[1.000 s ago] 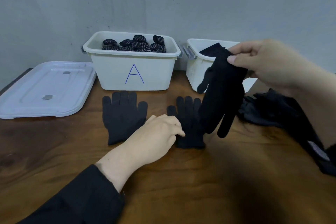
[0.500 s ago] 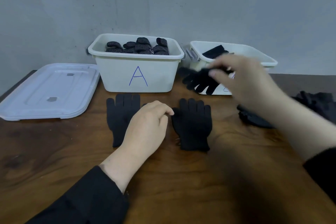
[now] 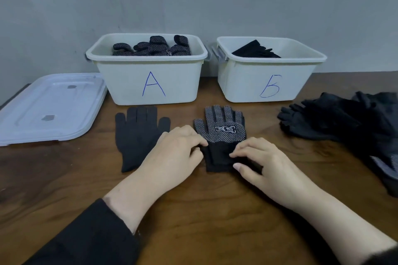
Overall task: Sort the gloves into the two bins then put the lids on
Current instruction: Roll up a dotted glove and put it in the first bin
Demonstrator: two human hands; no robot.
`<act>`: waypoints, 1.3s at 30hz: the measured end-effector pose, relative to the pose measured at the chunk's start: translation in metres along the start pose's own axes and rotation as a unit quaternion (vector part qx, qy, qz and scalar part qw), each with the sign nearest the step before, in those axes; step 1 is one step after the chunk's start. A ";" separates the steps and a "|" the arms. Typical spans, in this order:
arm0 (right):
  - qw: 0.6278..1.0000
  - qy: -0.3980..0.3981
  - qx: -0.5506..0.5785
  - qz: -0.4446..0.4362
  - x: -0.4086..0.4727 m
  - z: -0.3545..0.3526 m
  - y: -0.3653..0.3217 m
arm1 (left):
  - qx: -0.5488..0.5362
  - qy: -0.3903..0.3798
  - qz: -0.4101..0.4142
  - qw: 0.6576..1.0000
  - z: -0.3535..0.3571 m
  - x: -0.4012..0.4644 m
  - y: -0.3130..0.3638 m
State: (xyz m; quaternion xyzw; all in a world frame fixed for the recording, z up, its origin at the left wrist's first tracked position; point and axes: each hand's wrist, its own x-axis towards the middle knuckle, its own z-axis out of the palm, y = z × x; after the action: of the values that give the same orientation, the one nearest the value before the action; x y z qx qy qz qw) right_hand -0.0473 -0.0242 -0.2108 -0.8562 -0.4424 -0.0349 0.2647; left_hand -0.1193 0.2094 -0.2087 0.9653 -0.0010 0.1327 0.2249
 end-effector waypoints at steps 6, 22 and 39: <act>1.000 -0.021 0.001 -0.013 -0.001 -0.002 0.011 | -0.022 -0.036 0.046 0.998 -0.001 -0.003 -0.002; 0.999 0.018 -0.015 0.041 0.000 0.007 0.002 | 0.017 0.007 0.127 0.992 0.003 -0.003 0.010; 0.991 0.009 -0.104 -0.079 0.006 0.006 0.007 | 0.041 -0.073 0.109 0.990 0.001 -0.012 0.006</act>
State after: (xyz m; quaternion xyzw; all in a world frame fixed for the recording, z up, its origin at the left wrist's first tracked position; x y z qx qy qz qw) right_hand -0.0393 -0.0205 -0.2173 -0.8411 -0.5002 -0.1093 0.1745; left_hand -0.1310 0.2032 -0.2103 0.9750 -0.1172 0.0853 0.1683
